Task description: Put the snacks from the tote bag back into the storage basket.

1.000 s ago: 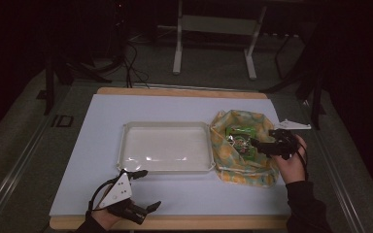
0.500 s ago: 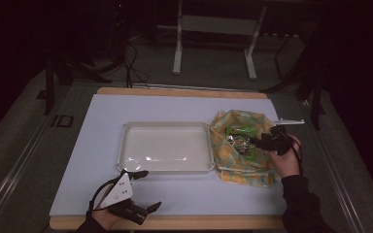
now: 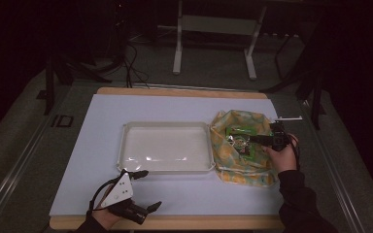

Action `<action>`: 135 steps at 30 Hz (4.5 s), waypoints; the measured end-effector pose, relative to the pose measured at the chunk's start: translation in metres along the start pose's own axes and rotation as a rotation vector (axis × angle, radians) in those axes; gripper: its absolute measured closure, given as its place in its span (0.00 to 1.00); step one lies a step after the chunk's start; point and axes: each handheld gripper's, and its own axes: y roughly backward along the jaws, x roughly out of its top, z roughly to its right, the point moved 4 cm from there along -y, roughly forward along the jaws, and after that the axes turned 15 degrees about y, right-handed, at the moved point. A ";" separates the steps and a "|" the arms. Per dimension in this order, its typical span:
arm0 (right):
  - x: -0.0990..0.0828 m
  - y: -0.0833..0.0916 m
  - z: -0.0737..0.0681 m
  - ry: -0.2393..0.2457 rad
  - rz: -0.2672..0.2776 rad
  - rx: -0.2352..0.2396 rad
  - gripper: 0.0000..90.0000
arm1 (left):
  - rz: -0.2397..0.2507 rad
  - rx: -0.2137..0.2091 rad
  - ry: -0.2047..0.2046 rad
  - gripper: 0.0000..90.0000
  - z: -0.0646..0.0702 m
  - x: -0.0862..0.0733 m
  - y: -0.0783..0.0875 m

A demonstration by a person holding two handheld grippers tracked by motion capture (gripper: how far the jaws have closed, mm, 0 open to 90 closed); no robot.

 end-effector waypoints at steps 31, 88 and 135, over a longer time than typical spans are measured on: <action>-0.009 -0.037 -0.005 -0.021 -0.134 0.038 0.66 | -0.016 -0.004 0.004 0.01 0.000 -0.001 -0.001; 0.010 0.040 -0.011 -0.061 0.049 -0.002 0.98 | -0.016 0.007 0.001 0.01 -0.001 -0.001 -0.001; 0.010 0.126 0.009 -0.123 0.244 -0.043 0.98 | -0.018 0.004 -0.002 0.01 0.001 -0.001 -0.003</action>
